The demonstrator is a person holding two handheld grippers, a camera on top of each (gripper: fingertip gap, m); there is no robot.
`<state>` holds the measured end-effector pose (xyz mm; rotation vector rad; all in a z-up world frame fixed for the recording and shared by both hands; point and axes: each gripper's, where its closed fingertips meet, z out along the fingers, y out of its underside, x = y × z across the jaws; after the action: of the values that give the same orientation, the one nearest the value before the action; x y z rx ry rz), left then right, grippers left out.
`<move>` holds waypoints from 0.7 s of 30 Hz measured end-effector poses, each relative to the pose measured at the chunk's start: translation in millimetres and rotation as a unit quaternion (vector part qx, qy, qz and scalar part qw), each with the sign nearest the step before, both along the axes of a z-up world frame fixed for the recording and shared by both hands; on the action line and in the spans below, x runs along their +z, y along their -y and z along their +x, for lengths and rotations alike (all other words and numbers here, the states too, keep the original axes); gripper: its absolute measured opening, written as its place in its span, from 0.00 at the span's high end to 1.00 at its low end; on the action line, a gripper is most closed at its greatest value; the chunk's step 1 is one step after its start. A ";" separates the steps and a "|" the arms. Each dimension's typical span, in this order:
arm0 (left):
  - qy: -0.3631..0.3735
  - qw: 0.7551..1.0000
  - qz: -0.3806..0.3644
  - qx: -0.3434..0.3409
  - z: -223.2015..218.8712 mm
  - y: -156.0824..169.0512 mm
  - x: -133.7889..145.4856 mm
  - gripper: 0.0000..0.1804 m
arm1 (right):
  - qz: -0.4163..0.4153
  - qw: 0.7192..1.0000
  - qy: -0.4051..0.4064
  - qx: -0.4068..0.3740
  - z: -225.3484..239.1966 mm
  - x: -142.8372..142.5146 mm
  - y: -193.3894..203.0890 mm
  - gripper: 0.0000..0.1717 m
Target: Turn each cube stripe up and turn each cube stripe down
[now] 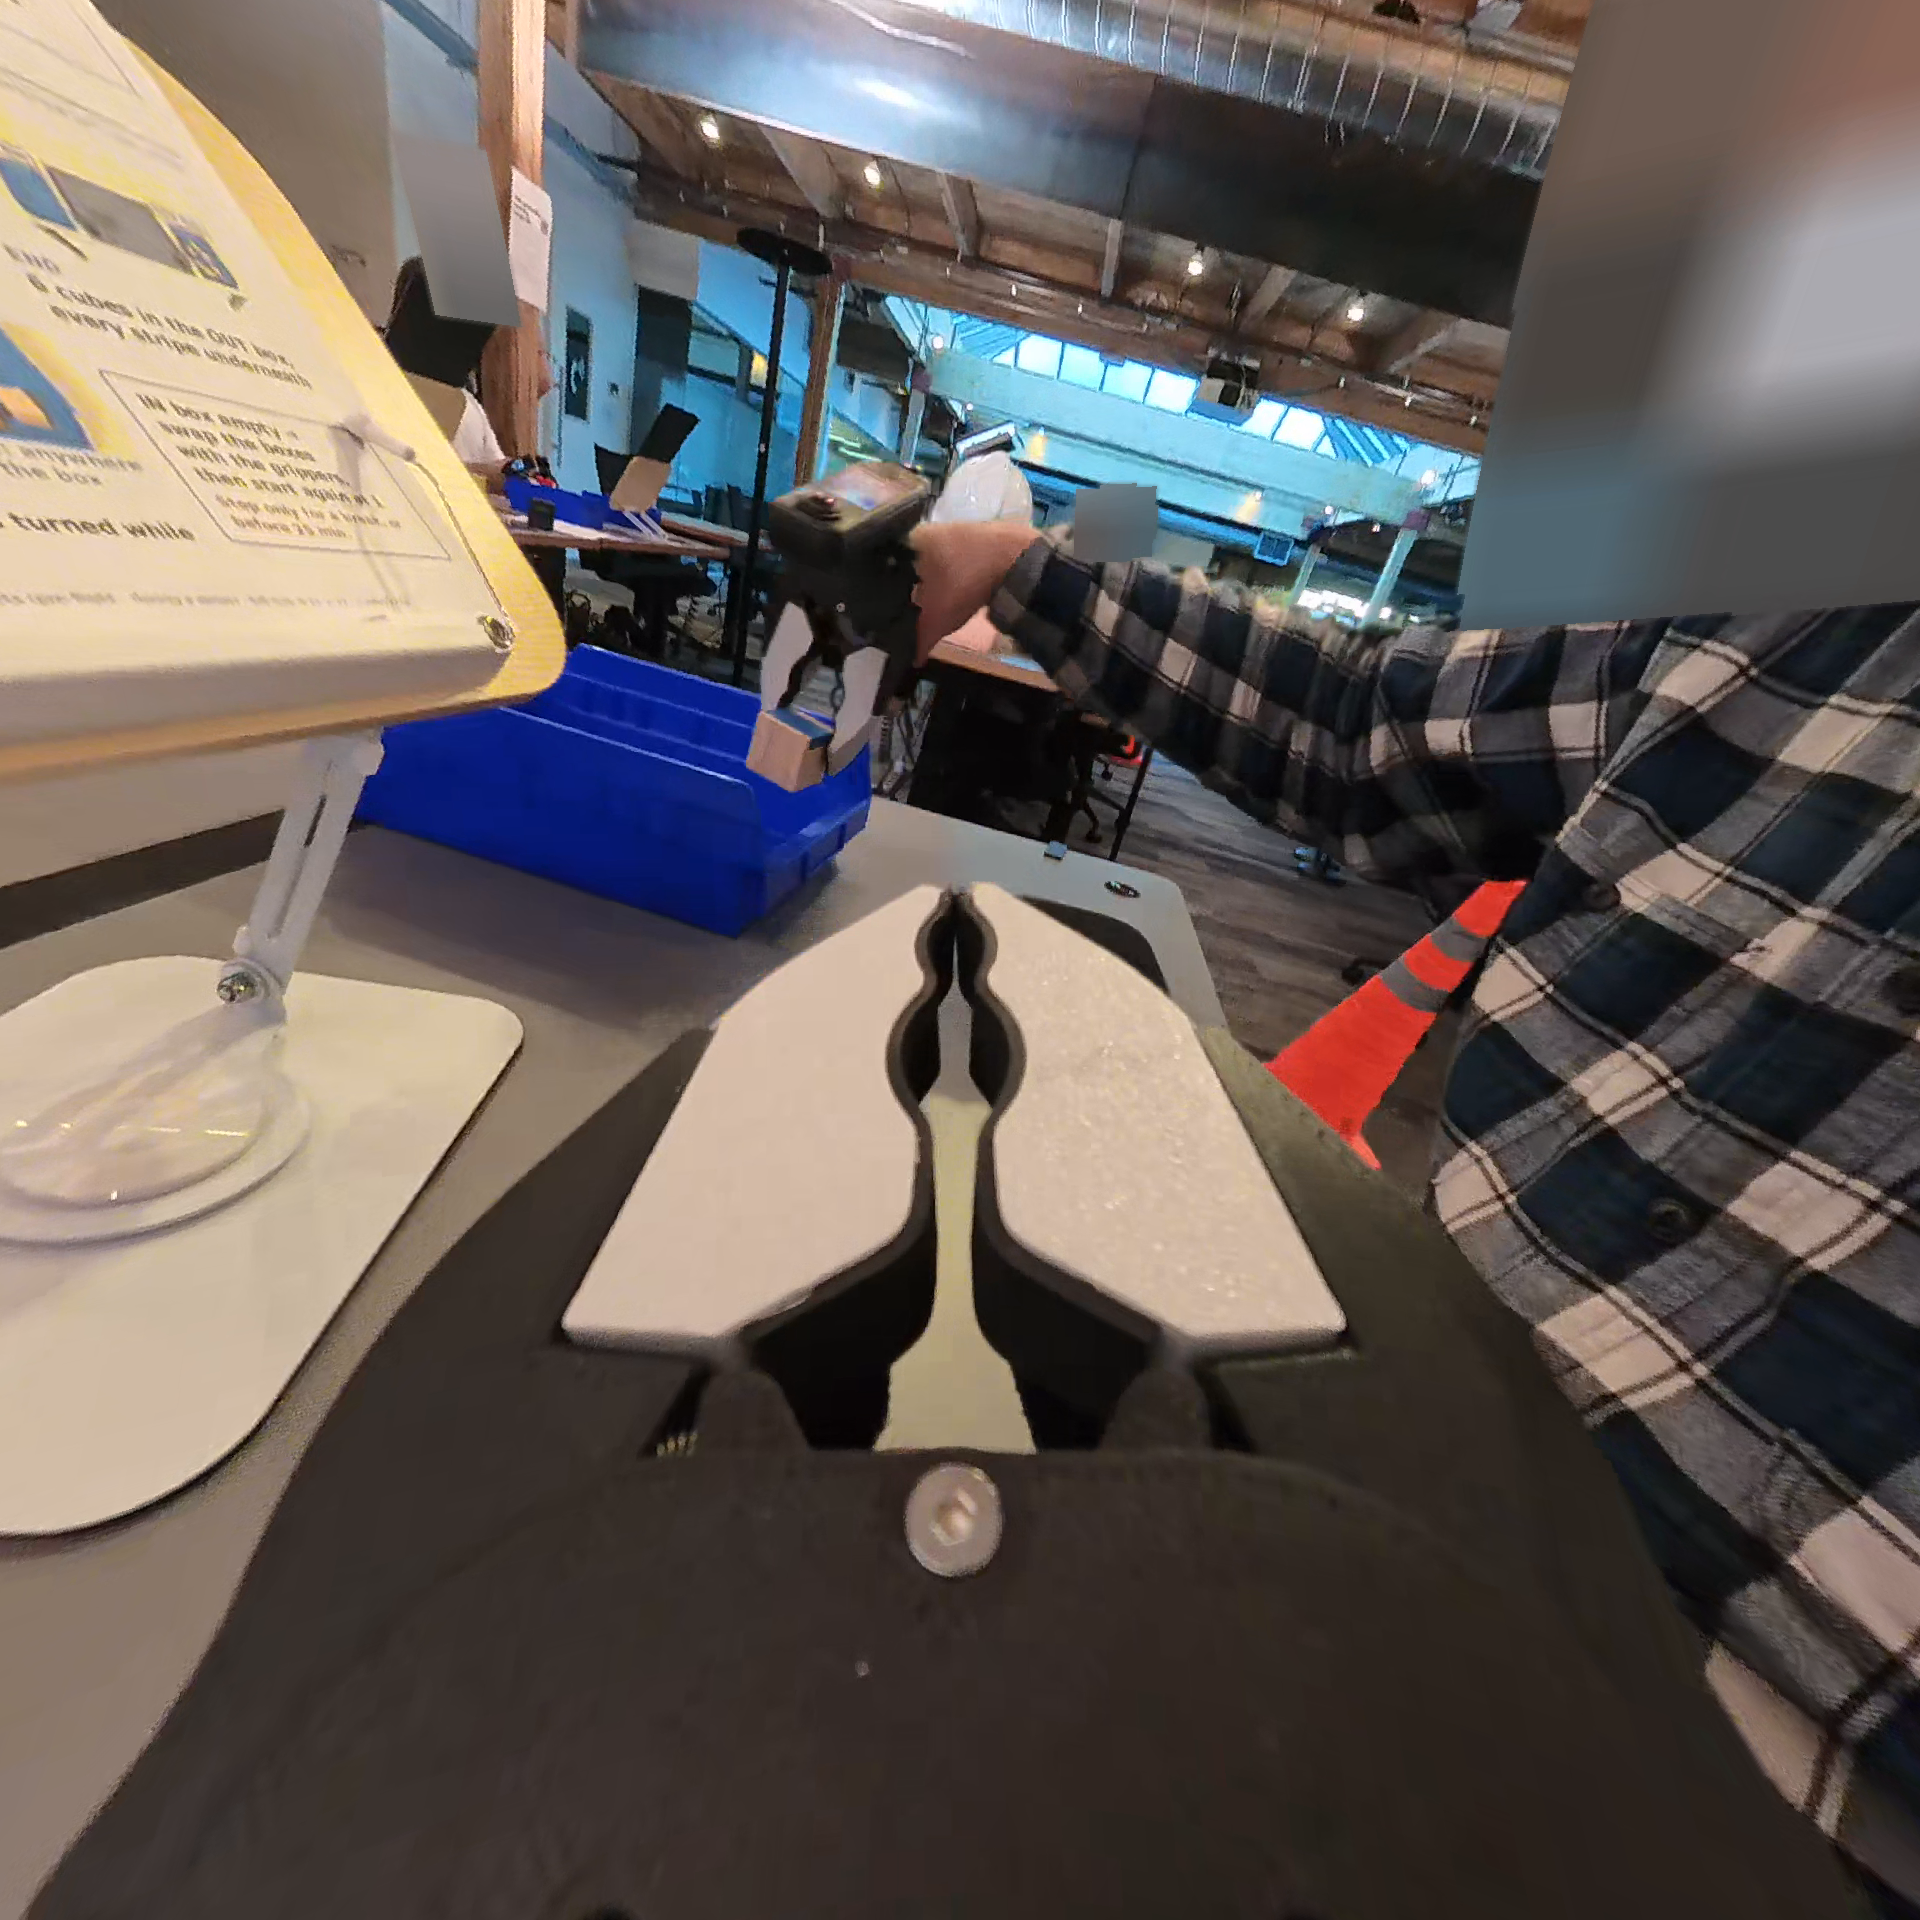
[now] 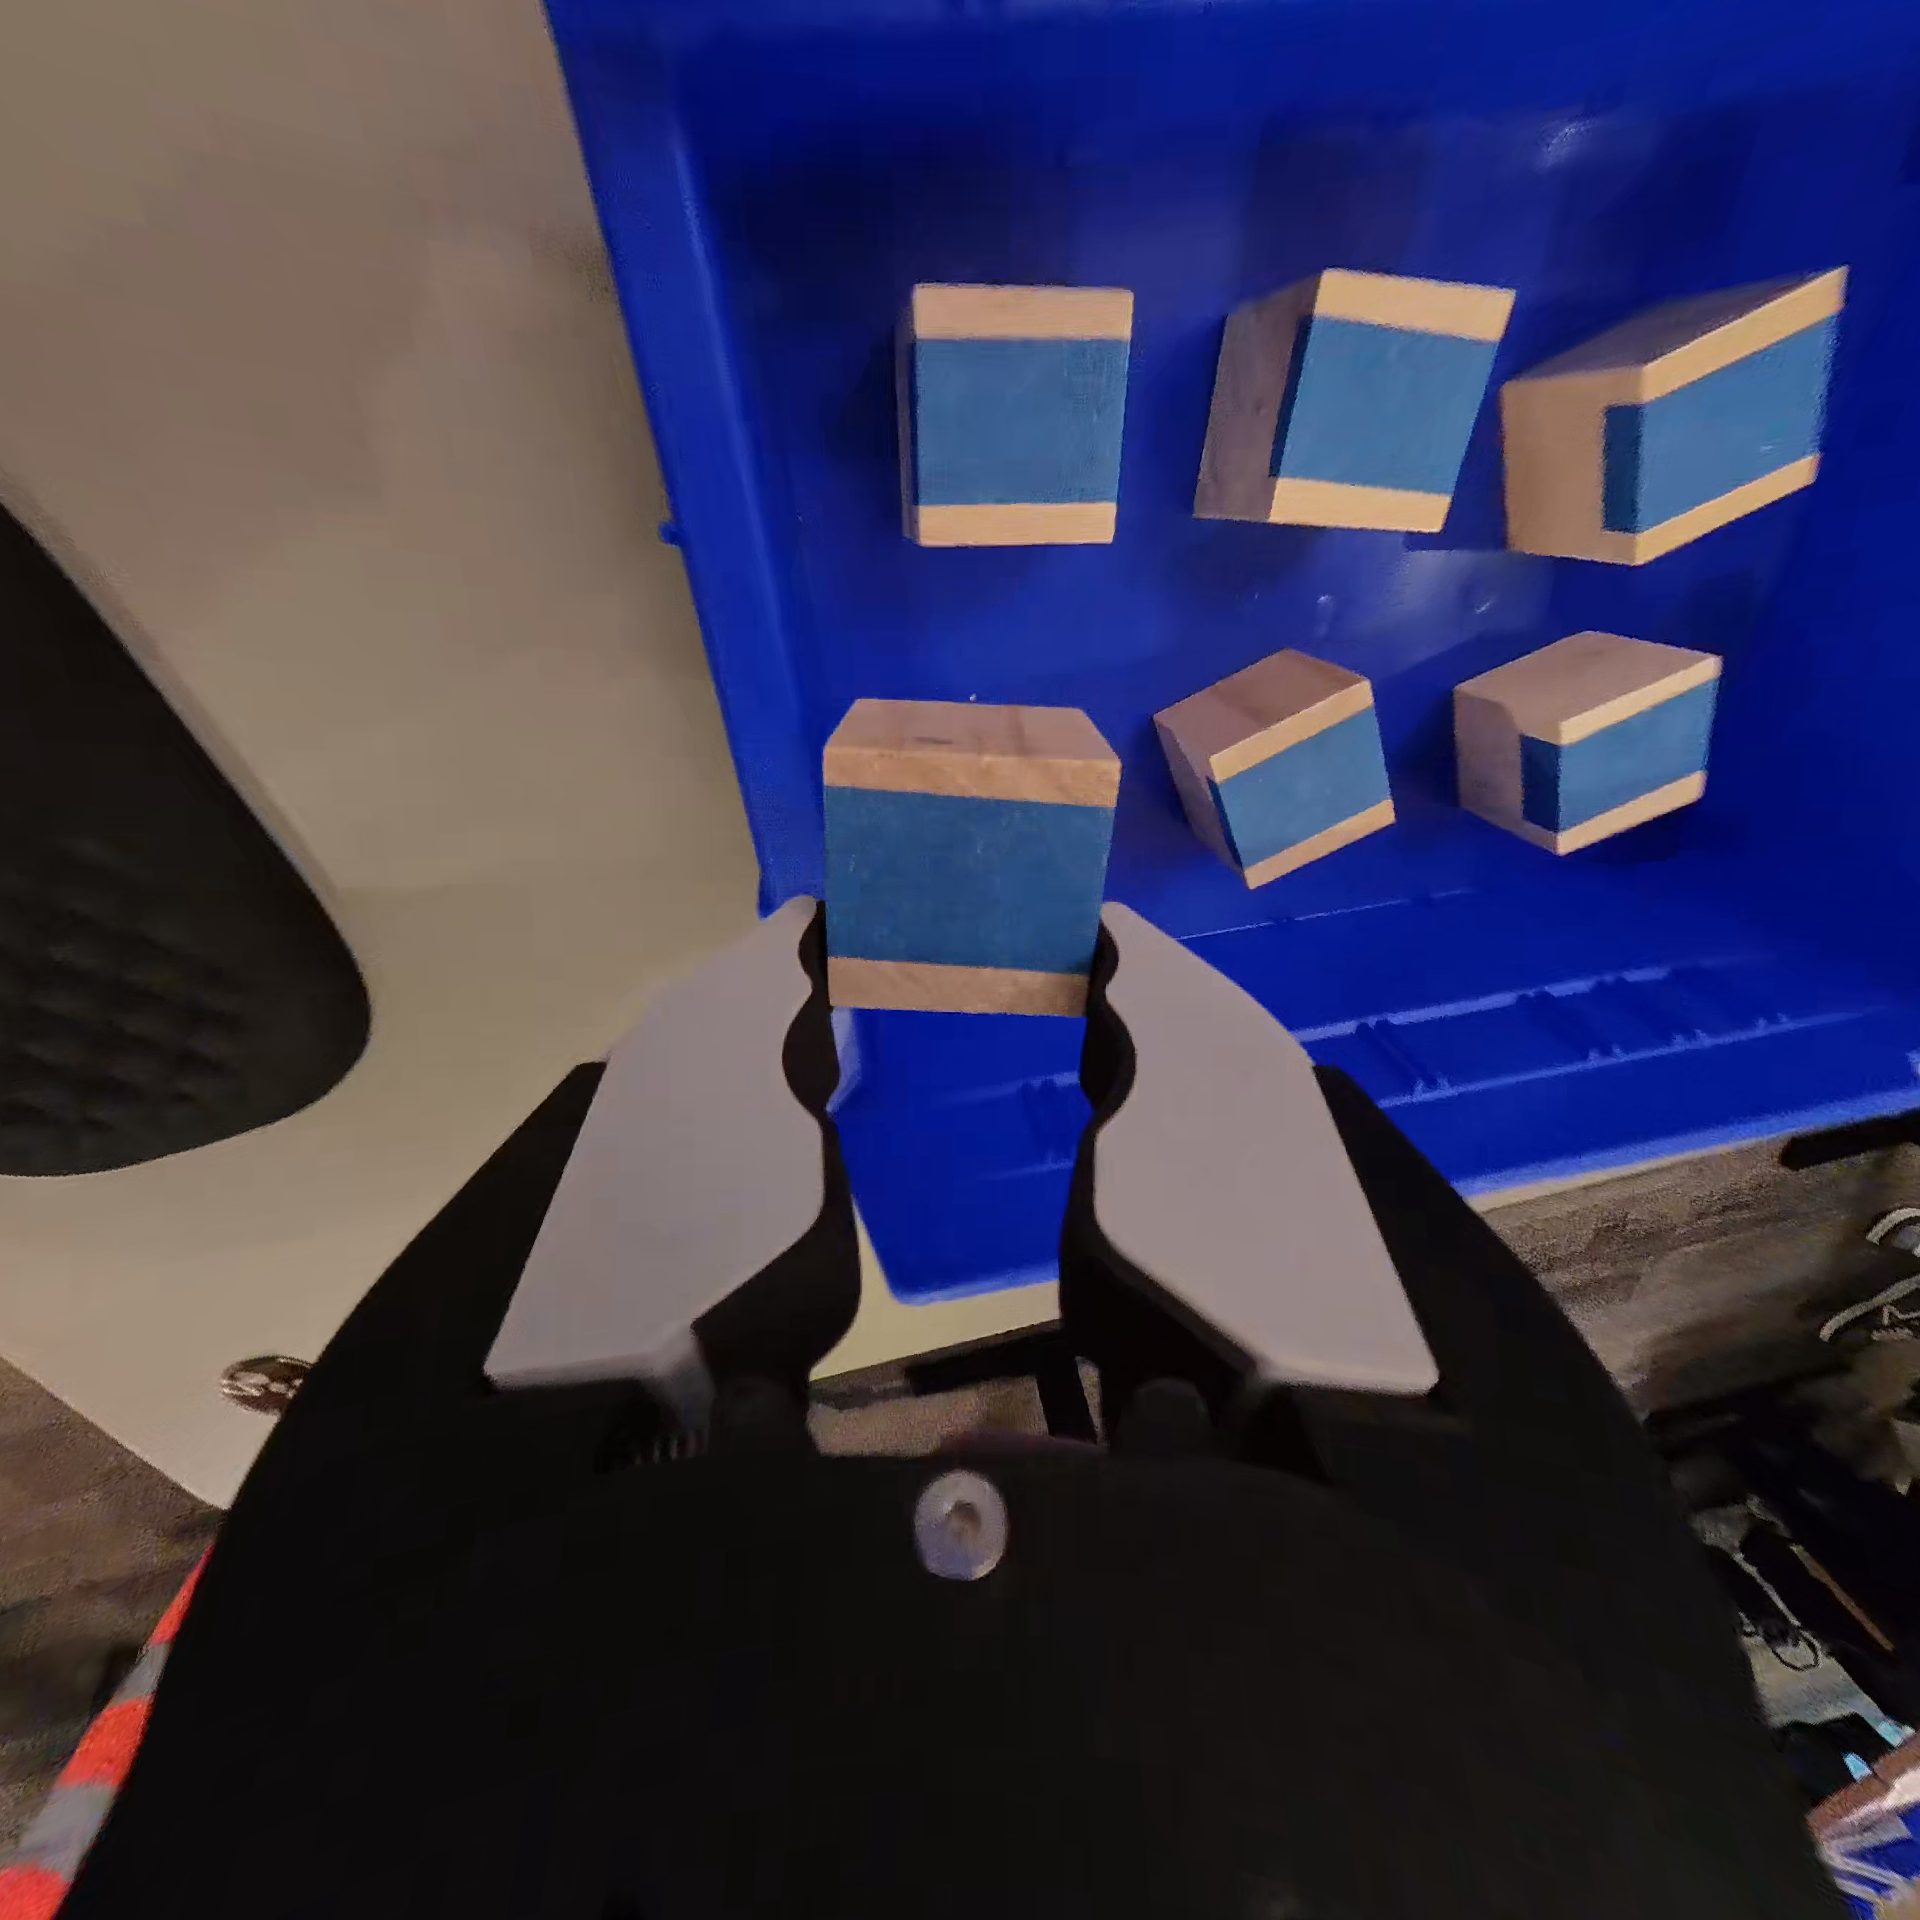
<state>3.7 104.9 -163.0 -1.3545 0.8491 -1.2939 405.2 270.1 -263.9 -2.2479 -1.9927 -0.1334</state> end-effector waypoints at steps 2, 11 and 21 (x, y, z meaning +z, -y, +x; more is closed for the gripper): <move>-0.004 1.000 -0.001 -0.003 0.9 2.1 -2.2 1.00 | -0.018 1.000 0.019 0.006 4.5 -14.2 -7.2 0.73; -0.007 1.000 -0.015 -0.001 1.0 3.8 -11.8 1.00 | -0.078 0.989 0.126 0.018 25.2 -67.4 -18.4 0.72; -0.025 1.000 -0.006 0.014 -4.2 6.8 -11.7 1.00 | 0.064 0.996 0.062 -0.022 10.4 13.4 -22.0 0.67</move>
<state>-0.5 98.1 -174.7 -1.4096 0.8541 -1.2499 415.6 292.1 -250.5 -2.2532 -1.9327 -0.4020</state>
